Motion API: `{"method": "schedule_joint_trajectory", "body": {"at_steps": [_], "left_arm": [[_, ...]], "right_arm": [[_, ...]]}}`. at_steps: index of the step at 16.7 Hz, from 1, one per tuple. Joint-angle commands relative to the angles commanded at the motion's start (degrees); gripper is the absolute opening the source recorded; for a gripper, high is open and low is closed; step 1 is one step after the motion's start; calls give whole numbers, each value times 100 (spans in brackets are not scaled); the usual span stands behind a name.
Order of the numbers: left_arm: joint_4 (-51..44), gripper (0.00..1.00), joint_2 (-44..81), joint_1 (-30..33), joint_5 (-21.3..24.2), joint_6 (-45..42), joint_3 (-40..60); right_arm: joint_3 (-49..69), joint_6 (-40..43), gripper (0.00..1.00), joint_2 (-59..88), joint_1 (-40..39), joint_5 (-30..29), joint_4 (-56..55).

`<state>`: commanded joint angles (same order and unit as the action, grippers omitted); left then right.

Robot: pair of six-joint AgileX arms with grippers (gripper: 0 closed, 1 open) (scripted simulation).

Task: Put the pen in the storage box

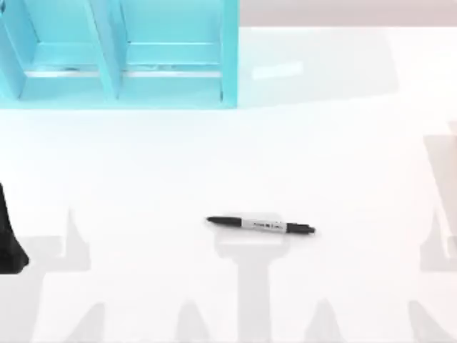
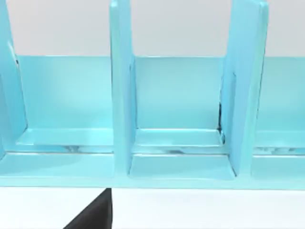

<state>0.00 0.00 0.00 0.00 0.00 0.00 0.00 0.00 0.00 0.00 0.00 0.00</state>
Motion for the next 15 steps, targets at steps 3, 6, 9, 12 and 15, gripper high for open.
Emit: {"method": "schedule_joint_trajectory", "body": {"at_steps": [3, 6, 9, 12, 15], "left_arm": [[0, 100, 0, 0, 0, 0, 0], [0, 100, 0, 0, 0, 0, 0], [0, 100, 0, 0, 0, 0, 0], [0, 100, 0, 0, 0, 0, 0], [0, 100, 0, 0, 0, 0, 0]], "right_arm": [[46, 31, 100, 55, -35, 9, 32], [462, 310, 100, 573, -345, 76, 325], [1237, 811, 100, 1641, -888, 167, 878], [2267, 1428, 100, 3238, -1555, 228, 1624], [3441, 2064, 100, 5176, -2253, 234, 2488]]}}
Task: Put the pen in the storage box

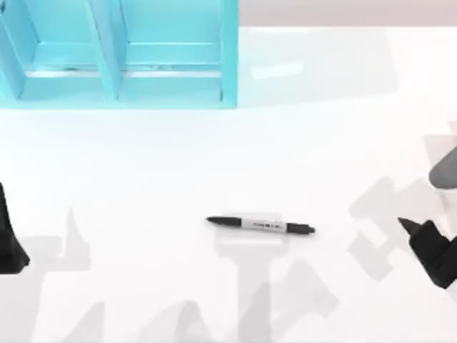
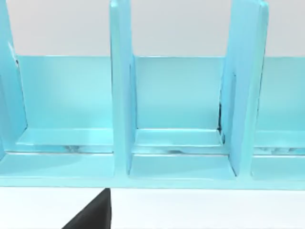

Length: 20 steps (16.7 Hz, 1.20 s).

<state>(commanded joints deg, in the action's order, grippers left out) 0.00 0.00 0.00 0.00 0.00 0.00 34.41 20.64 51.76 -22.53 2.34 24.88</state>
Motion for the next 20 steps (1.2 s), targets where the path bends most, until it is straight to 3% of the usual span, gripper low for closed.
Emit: {"method": "schedule_joint_trajectory", "body": {"at_steps": [5, 10, 15, 20], "left_arm": [[0, 100, 0, 0, 0, 0, 0], [0, 100, 0, 0, 0, 0, 0], [0, 100, 0, 0, 0, 0, 0], [0, 100, 0, 0, 0, 0, 0]], "right_arm": [[2039, 915, 100, 3003, -1049, -130, 1457], [3894, 1479, 100, 5080, -1753, -424, 2585], [5324, 1687, 100, 6332, -2081, -809, 3236], [5969, 1709, 100, 6735, -2163, -1037, 3454]]}}
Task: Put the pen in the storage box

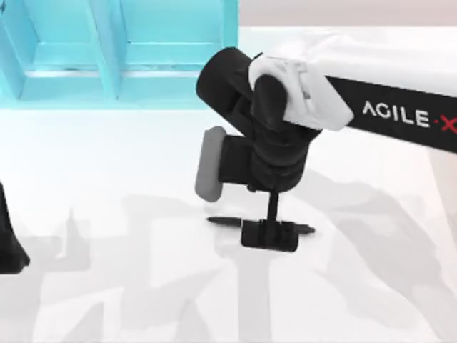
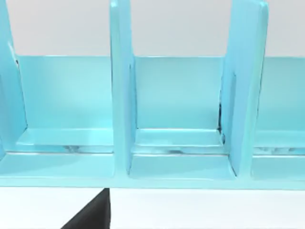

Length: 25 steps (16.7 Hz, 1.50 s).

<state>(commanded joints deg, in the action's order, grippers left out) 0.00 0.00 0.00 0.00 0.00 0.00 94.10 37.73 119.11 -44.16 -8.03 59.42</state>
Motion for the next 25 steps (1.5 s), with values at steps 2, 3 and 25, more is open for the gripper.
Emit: {"method": "schedule_joint_trajectory", "body": {"at_steps": [2, 3, 25], "left_arm": [[0, 100, 0, 0, 0, 0, 0], [0, 100, 0, 0, 0, 0, 0], [0, 100, 0, 0, 0, 0, 0]], "right_arm": [[5, 0, 100, 3, -1, -2, 2], [5, 0, 100, 3, -1, -2, 2], [-820, 171, 62, 966, 181, 6, -1810]]}}
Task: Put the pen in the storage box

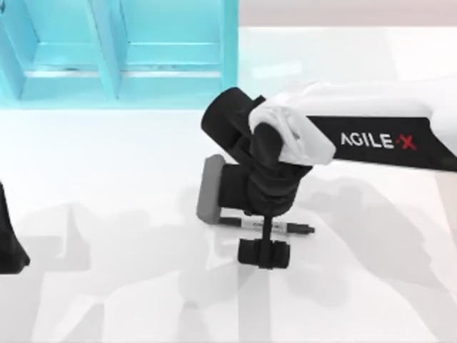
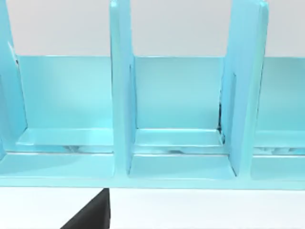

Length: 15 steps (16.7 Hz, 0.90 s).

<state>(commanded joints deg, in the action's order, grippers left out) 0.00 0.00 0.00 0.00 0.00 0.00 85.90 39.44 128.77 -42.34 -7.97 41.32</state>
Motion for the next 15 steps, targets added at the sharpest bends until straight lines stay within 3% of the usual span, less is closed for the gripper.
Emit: {"method": "schedule_joint_trajectory", "body": {"at_steps": [8, 15], "left_arm": [[0, 100, 0, 0, 0, 0, 0], [0, 100, 0, 0, 0, 0, 0]], "right_arm": [[0, 0, 2, 0, 0, 0, 0], [0, 0, 0, 0, 0, 0, 0]]}}
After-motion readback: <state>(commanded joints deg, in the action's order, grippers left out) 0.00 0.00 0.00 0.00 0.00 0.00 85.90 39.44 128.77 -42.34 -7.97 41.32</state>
